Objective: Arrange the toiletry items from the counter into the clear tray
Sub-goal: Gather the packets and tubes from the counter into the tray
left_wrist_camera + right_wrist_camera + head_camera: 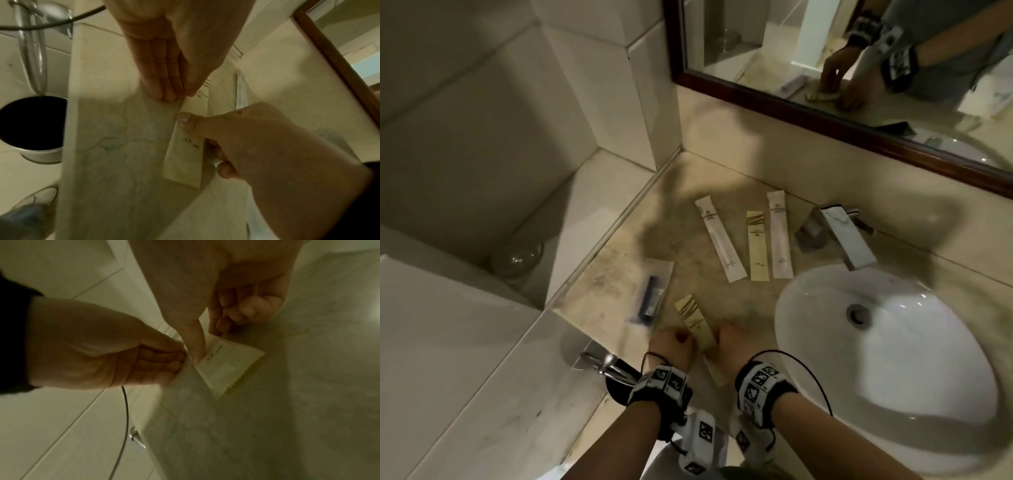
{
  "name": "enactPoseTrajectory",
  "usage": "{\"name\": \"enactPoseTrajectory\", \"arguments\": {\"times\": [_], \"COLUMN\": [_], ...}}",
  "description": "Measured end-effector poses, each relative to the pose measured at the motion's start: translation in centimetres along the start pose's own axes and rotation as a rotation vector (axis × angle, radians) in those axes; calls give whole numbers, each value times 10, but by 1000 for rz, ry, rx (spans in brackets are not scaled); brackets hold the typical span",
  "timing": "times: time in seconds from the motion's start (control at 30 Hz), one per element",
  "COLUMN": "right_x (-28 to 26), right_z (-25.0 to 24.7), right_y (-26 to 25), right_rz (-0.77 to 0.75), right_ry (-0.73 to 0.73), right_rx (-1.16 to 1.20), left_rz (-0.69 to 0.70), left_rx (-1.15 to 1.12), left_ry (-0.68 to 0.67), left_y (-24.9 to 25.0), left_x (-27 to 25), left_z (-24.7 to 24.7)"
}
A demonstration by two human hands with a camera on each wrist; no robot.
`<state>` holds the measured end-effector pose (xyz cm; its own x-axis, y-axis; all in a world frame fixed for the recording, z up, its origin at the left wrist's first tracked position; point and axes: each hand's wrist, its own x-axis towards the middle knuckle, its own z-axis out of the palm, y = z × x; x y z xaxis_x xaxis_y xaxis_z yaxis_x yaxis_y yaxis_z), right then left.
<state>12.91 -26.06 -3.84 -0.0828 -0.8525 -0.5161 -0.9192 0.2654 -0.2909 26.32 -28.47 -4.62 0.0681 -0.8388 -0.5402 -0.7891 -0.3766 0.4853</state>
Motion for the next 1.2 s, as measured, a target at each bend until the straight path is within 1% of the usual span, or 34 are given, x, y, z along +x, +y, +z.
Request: {"name": "enactPoseTrajectory", "arguments": {"times": [0.07, 0.13, 0.2, 0.33, 0.43, 0.5, 0.57, 0.67, 0.73, 0.77, 0.87, 0.93, 1.0, 1.03, 1.13, 1.2], "right_x": [2, 3, 5, 11, 7, 2, -6, -19, -33, -43, -78, -105, -136, -146, -194, -223], "right_z": [2, 3, 0, -4, -6, -4, -3, -6, -13, -18, -35, -42, -46, -47, -45, -39], "right_y": [-1, -3, -3, 5, 17, 26, 40, 70, 97, 114, 165, 205, 246, 258, 318, 356], "right_rz": [21, -21, -39, 49, 125, 152, 214, 276, 307, 351, 432, 456, 469, 456, 470, 526], "right_ry": [-27, -65, -135, -230, -236, -222, -182, -47, 55, 94, 199, 275, 337, 347, 454, 531], "right_rx": [93, 174, 235, 409, 600, 792, 921, 978, 1132, 1223, 1439, 1533, 1589, 1604, 1632, 1612], "left_rz": [-3, -6, 17, 48, 116, 160, 204, 294, 359, 396, 447, 420, 352, 318, 324, 368], "left_rx": [-2, -6, -16, -153, -204, -223, -215, -110, -16, 31, 97, 36, -68, -109, -133, -138], "left_ry": [-22, -36, -47, -105, -177, -226, -269, -333, -379, -410, -513, -583, -654, -666, -698, -729], "left_y": [3, 2, 0, 2, 11, 17, 25, 36, 45, 53, 81, 103, 129, 137, 180, 206], "left_x": [1, 2, 5, 7, 1, -3, -9, -21, -31, -39, -60, -77, -97, -102, -133, -151], "left_z": [-2, -3, -1, 5, 11, 15, 18, 30, 43, 51, 77, 97, 119, 123, 160, 190]}}
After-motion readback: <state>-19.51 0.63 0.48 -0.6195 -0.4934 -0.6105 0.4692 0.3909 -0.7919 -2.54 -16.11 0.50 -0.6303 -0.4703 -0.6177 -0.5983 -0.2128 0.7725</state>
